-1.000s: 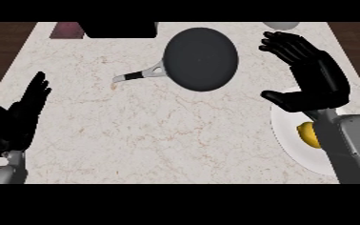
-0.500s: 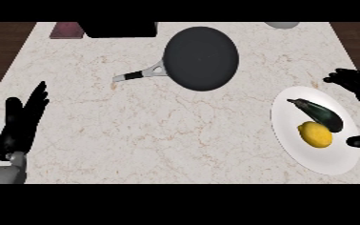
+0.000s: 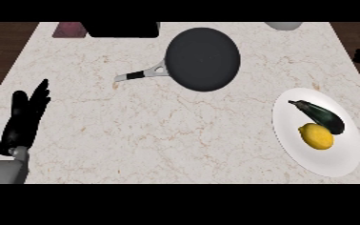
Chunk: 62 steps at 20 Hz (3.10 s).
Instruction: Pick the lemon from the plate and place it in the pan
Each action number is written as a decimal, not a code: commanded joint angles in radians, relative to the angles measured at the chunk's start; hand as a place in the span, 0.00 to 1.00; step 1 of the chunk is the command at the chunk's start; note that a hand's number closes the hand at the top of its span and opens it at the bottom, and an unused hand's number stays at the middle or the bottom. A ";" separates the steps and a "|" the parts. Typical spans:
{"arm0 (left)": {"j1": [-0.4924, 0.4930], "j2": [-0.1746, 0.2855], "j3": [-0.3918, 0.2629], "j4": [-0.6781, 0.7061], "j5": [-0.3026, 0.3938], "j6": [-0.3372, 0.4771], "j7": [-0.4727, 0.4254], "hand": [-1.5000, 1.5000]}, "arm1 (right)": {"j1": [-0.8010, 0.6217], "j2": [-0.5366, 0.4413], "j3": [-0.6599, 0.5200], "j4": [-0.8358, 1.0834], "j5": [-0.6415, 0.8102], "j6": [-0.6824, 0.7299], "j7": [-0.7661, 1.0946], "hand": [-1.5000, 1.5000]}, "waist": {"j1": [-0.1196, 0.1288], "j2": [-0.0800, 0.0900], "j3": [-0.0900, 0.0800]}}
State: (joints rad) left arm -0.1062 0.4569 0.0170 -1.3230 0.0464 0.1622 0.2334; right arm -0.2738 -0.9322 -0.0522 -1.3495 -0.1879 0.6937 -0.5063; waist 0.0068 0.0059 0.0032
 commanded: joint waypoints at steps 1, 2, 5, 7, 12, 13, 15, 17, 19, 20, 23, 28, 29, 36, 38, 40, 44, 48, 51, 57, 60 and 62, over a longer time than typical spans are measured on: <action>0.009 -0.012 -0.013 -0.001 -0.008 -0.005 -0.010 0.50 | -0.038 -0.120 0.055 -0.065 0.201 0.066 -0.136 0.00 | 0.018 0.000 -0.001; -0.003 -0.022 -0.020 0.007 -0.014 -0.001 -0.010 0.50 | -0.023 -0.120 0.095 -0.120 0.238 0.043 -0.129 0.00 | 0.005 -0.003 -0.002; -0.045 -0.009 0.007 0.031 -0.014 0.011 0.018 0.50 | 0.008 -0.177 0.143 -0.166 0.355 -0.008 -0.180 0.00 | -0.010 -0.003 -0.002; -0.004 0.014 0.017 0.010 -0.004 -0.019 -0.007 0.50 | 0.004 -0.157 0.203 -0.203 0.451 -0.102 -0.164 0.00 | 0.009 -0.005 -0.002; -0.002 0.009 0.037 0.036 0.011 -0.050 -0.030 0.50 | 0.013 -0.166 0.294 -0.154 0.635 -0.198 -0.219 0.00 | 0.008 -0.003 -0.003; 0.009 -0.009 0.008 -0.016 -0.023 -0.015 -0.001 0.50 | 0.056 -0.151 0.319 -0.152 0.682 -0.250 -0.238 0.00 | 0.004 -0.005 -0.002; -0.029 -0.038 0.012 0.023 -0.041 0.014 0.012 0.50 | 0.113 -0.161 0.308 -0.161 0.701 -0.267 -0.247 0.00 | -0.012 -0.006 -0.003; 0.012 -0.001 0.026 -0.029 -0.028 -0.033 0.032 0.50 | 0.045 -0.079 0.364 -0.105 0.775 -0.271 -0.190 0.00 | 0.006 -0.005 -0.003; -0.049 -0.056 0.025 0.083 -0.059 -0.002 -0.026 0.50 | 0.055 -0.050 0.358 -0.092 0.817 -0.298 -0.212 0.00 | -0.005 -0.004 -0.003; 0.014 -0.076 0.009 0.013 -0.075 0.021 -0.037 0.50 | 0.095 -0.048 0.354 -0.138 0.823 -0.310 -0.191 0.00 | -0.005 -0.006 -0.003; -0.033 -0.041 0.054 0.029 -0.045 -0.052 0.018 0.50 | 0.106 -0.044 0.302 -0.094 0.873 -0.316 -0.246 0.00 | -0.007 -0.006 -0.003; -0.006 -0.048 0.073 0.018 -0.075 -0.054 0.012 0.50 | 0.098 0.045 0.289 -0.071 0.968 -0.336 -0.211 0.00 | -0.006 -0.007 -0.003; -0.087 -0.027 0.096 0.092 -0.059 -0.081 0.007 0.50 | 0.041 0.032 0.292 0.028 1.000 -0.354 -0.270 0.00 | -0.004 -0.005 -0.003; -0.013 -0.105 0.063 -0.031 -0.119 -0.027 0.028 0.50 | 0.082 0.123 0.299 0.081 1.121 -0.423 -0.288 0.00 | -0.003 -0.006 -0.003; 0.011 -0.066 0.103 -0.051 -0.102 -0.083 0.048 0.50 | 0.105 0.118 0.255 0.028 1.123 -0.385 -0.301 0.00 | -0.005 -0.007 -0.003; -0.069 -0.068 0.118 0.080 -0.106 -0.094 -0.004 0.50 | 0.034 0.116 0.241 0.166 1.139 -0.415 -0.390 0.00 | -0.005 -0.004 -0.003; -0.003 -0.106 0.119 0.077 -0.121 -0.094 -0.066 0.50 | 0.102 0.151 0.237 0.076 1.166 -0.392 -0.341 0.00 | -0.007 -0.006 -0.004; -0.007 -0.085 0.137 0.020 -0.141 -0.090 -0.010 0.50 | 0.014 0.221 0.244 0.196 1.244 -0.427 -0.348 0.00 | 0.000 -0.005 -0.003; -0.035 -0.119 0.130 0.025 -0.141 -0.093 0.000 0.50 | 0.021 0.206 0.217 0.231 1.269 -0.426 -0.387 0.00 | -0.002 -0.005 -0.003; 0.010 -0.123 0.131 -0.082 -0.163 -0.095 0.063 0.50 | 0.042 0.302 0.238 0.205 1.360 -0.447 -0.286 0.00 | -0.003 -0.006 -0.003; -0.028 -0.110 0.147 -0.060 -0.159 -0.125 0.080 0.50 | 0.008 0.289 0.217 0.274 1.384 -0.481 -0.369 1.00 | -0.004 -0.006 -0.003; 0.007 -0.137 0.150 0.039 -0.171 -0.103 -0.053 0.50 | 0.013 0.235 0.182 0.248 1.358 -0.554 -0.433 1.00 | -0.007 -0.005 -0.003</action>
State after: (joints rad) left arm -0.1168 0.3386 0.1631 -1.3323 -0.1082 0.0481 0.2479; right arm -0.2607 -0.6678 0.1609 -1.0978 1.1658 0.2042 -0.8718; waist 0.0031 0.0007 0.0005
